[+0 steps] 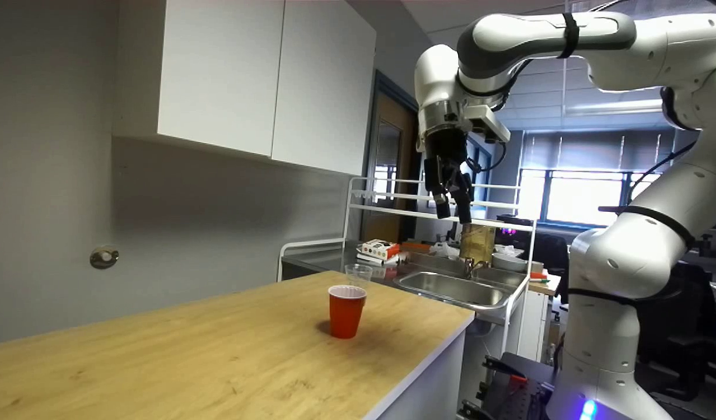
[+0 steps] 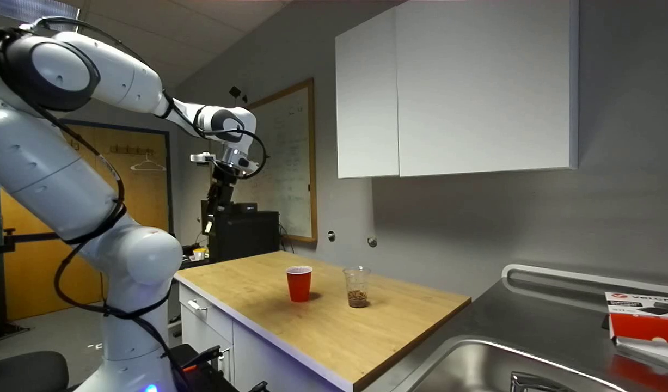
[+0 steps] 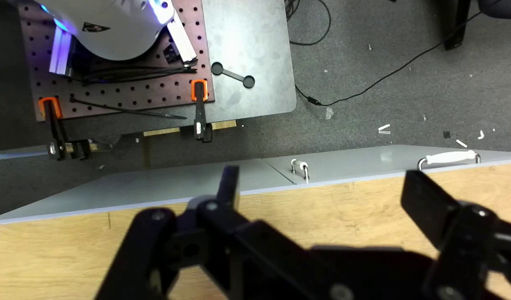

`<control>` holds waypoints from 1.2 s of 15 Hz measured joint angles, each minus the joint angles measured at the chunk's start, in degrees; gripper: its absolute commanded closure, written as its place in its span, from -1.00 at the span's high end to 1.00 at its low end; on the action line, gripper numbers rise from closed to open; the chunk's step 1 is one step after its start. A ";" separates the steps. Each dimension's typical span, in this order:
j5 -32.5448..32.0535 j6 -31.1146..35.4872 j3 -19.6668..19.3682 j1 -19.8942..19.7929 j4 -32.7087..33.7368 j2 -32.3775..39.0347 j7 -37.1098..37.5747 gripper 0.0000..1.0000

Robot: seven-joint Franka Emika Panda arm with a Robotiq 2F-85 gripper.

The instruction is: Pour the contents of the clear cup into the red cup

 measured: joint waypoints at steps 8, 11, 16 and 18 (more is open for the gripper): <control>-0.02 0.07 0.26 -0.65 -0.14 0.09 -0.01 1.00; -0.64 1.88 0.35 -2.99 -0.39 0.42 0.59 1.00; -4.52 12.12 0.10 -10.12 -0.55 3.02 4.21 1.00; -6.76 17.38 -0.28 -12.99 -0.49 5.02 6.65 1.00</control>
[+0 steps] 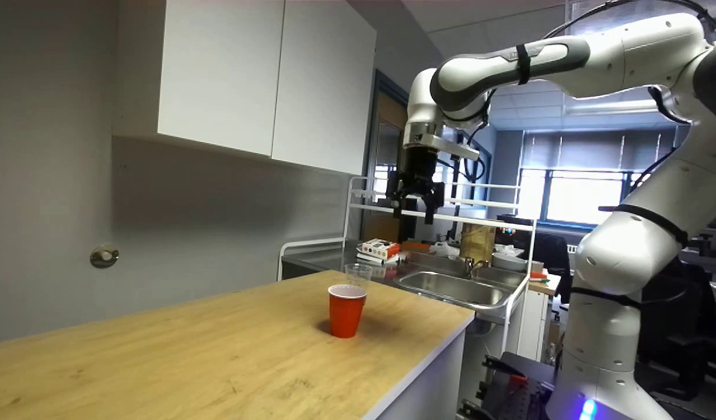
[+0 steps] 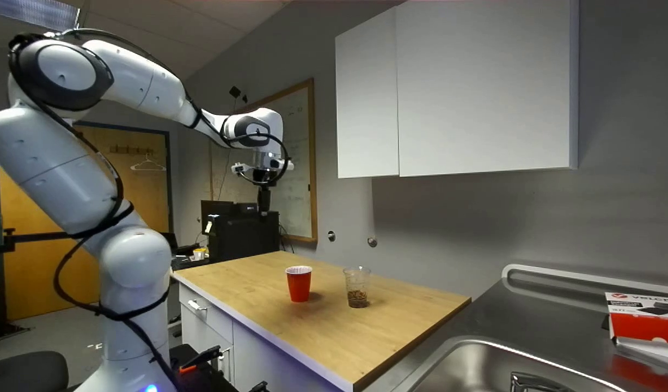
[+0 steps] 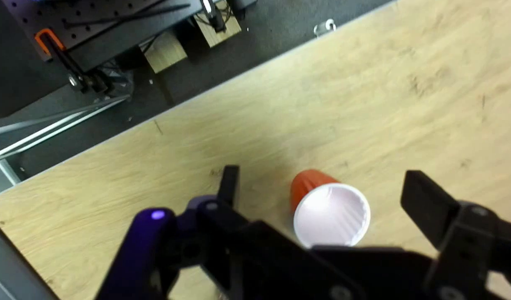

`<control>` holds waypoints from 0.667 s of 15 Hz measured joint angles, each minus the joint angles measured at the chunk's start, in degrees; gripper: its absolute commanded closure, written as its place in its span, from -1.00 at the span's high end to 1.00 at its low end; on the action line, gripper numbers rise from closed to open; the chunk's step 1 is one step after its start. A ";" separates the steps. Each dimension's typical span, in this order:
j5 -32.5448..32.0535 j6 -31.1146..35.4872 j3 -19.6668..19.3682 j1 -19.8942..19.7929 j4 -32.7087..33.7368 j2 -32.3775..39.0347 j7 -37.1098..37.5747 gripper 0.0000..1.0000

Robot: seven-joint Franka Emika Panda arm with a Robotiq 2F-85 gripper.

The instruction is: Pour the contents of the clear cup into the red cup

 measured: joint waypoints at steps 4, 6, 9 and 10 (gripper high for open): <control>-4.54 9.29 -2.07 -4.14 1.19 5.64 4.58 1.00; -6.20 12.96 -3.96 -5.35 2.72 9.09 5.96 1.00; -7.03 16.39 -7.25 -6.55 6.26 14.97 8.75 1.00; -7.03 16.94 -8.39 -6.62 7.60 17.00 9.38 1.00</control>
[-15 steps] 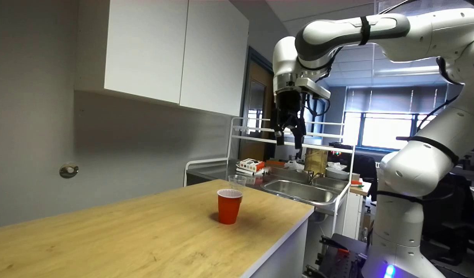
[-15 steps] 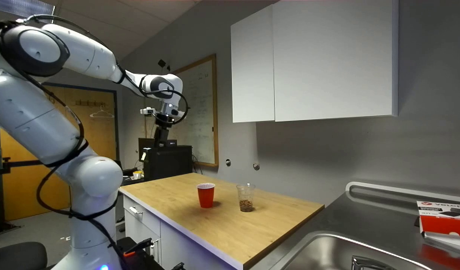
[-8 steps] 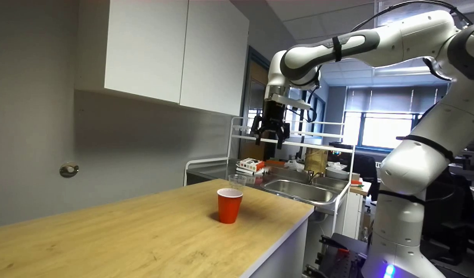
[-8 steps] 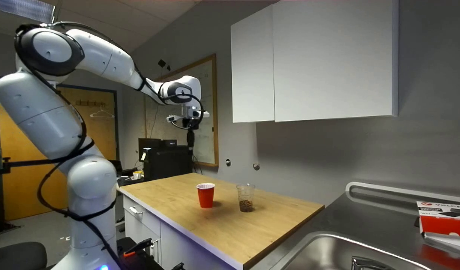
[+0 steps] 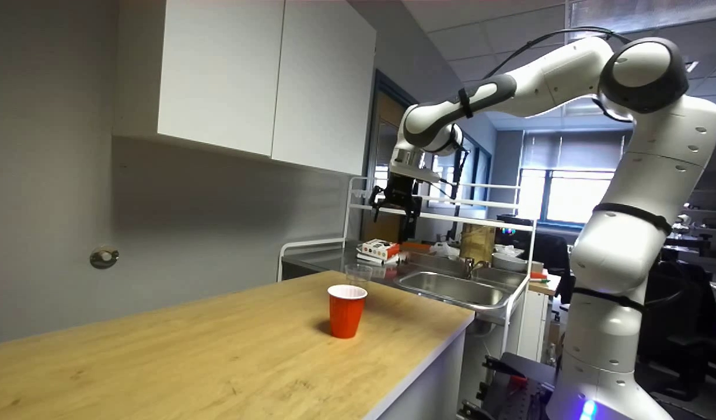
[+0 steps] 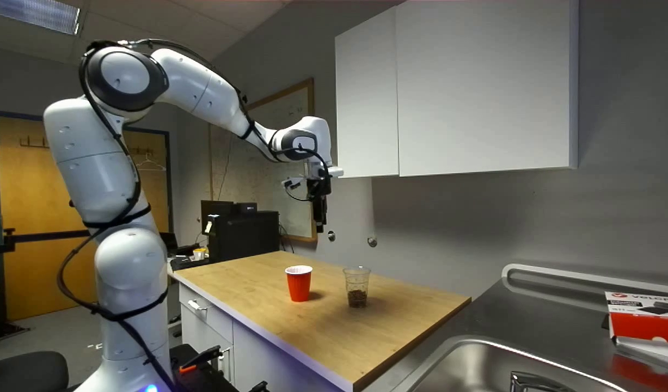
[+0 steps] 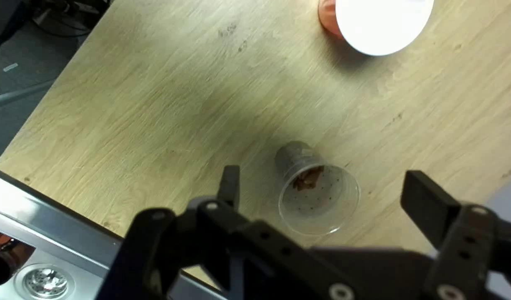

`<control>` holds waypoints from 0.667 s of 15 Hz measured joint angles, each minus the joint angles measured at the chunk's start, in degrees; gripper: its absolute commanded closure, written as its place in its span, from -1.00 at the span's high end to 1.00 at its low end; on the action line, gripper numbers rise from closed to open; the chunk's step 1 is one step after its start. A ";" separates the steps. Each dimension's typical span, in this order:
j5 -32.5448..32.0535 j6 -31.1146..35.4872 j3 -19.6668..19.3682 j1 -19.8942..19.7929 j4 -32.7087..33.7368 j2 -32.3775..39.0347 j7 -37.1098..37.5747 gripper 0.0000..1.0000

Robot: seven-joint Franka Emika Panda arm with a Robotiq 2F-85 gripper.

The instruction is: Pour the contents of the clear cup into the red cup

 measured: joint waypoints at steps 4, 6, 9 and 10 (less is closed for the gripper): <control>0.01 0.33 -3.36 0.17 5.62 8.24 0.18 1.00; 0.00 0.25 -4.30 0.50 8.20 12.03 -0.30 1.00; 0.05 0.14 -5.55 1.24 11.82 17.60 -1.94 1.00; 0.11 0.10 -5.98 1.47 12.80 19.33 -2.74 1.00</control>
